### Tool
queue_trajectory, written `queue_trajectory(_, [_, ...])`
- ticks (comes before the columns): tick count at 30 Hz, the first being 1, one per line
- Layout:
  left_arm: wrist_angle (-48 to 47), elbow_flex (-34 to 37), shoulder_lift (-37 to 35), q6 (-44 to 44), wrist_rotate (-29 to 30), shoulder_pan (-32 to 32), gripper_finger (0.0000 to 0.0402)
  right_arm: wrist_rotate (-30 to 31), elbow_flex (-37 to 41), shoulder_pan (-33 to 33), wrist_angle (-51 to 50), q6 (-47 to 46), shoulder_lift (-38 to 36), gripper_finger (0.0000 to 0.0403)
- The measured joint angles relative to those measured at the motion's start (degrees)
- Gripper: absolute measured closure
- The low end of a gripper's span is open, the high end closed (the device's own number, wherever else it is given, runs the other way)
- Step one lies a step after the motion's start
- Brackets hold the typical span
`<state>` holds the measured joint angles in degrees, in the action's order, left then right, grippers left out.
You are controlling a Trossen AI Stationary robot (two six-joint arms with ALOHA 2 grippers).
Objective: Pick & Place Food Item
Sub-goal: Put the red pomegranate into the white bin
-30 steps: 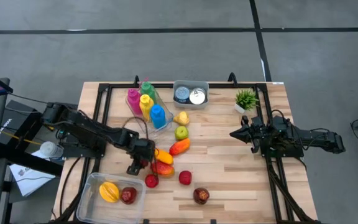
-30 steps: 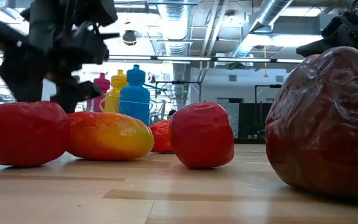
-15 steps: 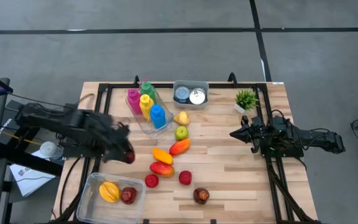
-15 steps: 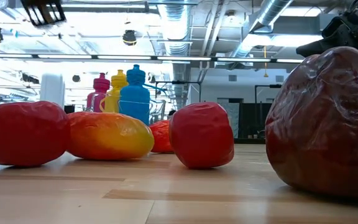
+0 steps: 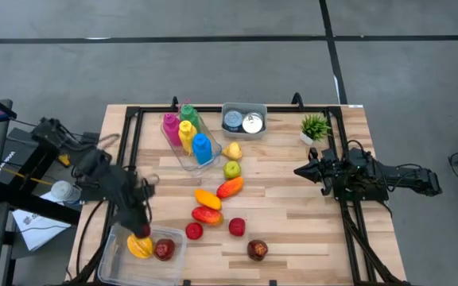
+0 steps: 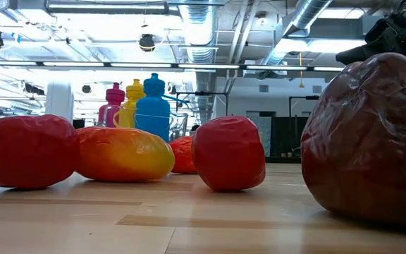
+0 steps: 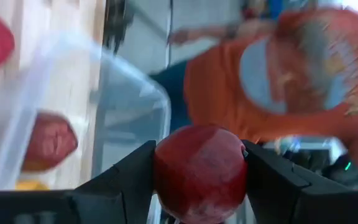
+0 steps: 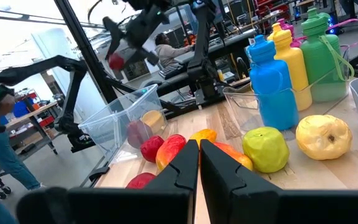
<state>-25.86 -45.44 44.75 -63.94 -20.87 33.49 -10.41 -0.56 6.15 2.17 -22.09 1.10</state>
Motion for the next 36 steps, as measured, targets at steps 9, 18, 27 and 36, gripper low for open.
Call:
queue_trajectory(9, [-0.1, 0.0, 10.4, -0.3, 0.0, 12.3, 0.0201, 0.0, 0.0, 0.0, 0.0, 0.0, 0.0, 0.0390])
queue_trajectory(18, [-1.1, 0.2, 19.9, -4.0, 0.0, 20.2, 0.0196, 0.0, 0.0, 0.0, 0.0, 0.0, 0.0, 0.0391])
queue_trajectory(27, [-4.4, 0.2, 25.4, -4.0, 0.3, 20.8, 0.0191, 0.0, 0.0, 0.0, 0.0, 0.0, 0.0, 0.0391])
queue_trajectory(36, [-4.7, 0.2, 24.8, -5.9, -0.1, 20.8, 0.0175, 0.0, 0.0, 0.0, 0.0, 0.0, 0.0, 0.0391])
